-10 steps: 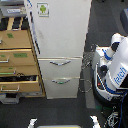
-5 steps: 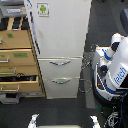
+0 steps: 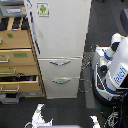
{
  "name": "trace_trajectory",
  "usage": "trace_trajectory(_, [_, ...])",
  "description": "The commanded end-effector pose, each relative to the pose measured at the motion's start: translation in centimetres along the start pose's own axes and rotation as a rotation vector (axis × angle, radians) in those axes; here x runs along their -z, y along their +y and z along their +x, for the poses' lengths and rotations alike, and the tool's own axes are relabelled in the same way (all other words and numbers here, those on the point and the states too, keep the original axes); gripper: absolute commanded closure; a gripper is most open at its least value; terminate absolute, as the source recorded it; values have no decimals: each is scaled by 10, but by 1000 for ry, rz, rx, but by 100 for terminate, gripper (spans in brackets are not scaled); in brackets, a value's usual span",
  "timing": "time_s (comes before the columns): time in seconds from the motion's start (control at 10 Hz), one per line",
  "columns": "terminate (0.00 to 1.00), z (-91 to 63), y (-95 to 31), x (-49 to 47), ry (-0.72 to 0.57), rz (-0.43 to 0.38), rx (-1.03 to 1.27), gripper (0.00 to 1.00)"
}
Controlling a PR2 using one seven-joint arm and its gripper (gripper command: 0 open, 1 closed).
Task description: Opening the fridge
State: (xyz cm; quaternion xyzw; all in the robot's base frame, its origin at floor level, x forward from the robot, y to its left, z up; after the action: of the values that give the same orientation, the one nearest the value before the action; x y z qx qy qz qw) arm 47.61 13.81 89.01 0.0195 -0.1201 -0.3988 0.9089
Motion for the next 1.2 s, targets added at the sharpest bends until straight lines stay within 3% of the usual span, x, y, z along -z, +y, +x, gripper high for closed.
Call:
trace_trajectory(0.1, [0,116,71,-37,30,149,-138,0])
trace_trajectory(0.3, [0,138,108,-38,65,182,-260,0])
trace_trajectory(0.5, [0,155,151,-44,104,275,-419,0])
trace_trajectory(1.2, [0,203,177,-79,93,270,-438,0])
